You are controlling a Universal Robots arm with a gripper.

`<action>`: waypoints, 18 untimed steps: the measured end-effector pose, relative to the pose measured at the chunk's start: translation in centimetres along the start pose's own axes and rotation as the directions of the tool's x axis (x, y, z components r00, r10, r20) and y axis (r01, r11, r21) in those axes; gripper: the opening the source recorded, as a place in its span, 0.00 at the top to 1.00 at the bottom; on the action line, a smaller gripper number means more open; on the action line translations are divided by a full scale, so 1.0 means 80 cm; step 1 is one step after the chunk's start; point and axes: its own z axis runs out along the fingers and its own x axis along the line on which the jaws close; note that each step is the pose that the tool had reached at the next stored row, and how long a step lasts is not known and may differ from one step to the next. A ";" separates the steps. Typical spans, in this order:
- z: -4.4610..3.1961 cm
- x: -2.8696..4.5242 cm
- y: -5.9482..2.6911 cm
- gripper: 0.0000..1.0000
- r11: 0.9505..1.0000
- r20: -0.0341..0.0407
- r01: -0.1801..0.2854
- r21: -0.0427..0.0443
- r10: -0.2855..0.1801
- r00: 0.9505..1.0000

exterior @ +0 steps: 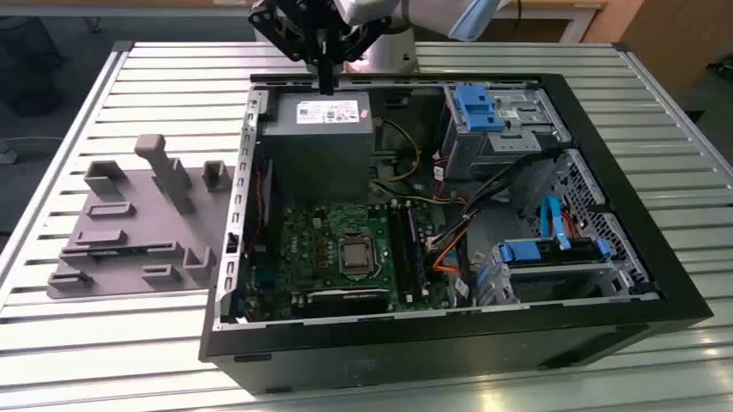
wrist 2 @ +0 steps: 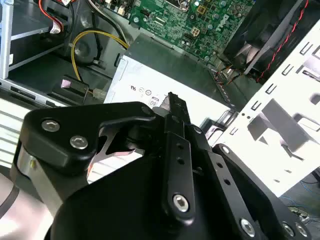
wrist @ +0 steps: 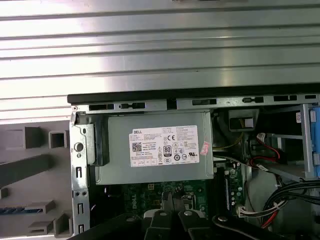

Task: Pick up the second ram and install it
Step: 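Reach for the second ram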

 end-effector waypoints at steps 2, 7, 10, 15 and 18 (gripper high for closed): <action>0.0000 0.0010 0.000 0.89 1.000 0.000 0.000 0.000 0.000 1.000; -0.0002 0.0046 0.000 0.89 1.000 0.000 0.000 0.000 0.000 1.000; -0.0001 0.0052 0.000 0.89 1.000 0.000 0.000 0.000 0.000 1.000; -0.0002 0.0068 -0.001 0.89 1.000 0.000 0.000 0.000 0.000 1.000; -0.0002 0.0076 -0.001 0.89 1.000 0.000 0.000 0.000 0.000 1.000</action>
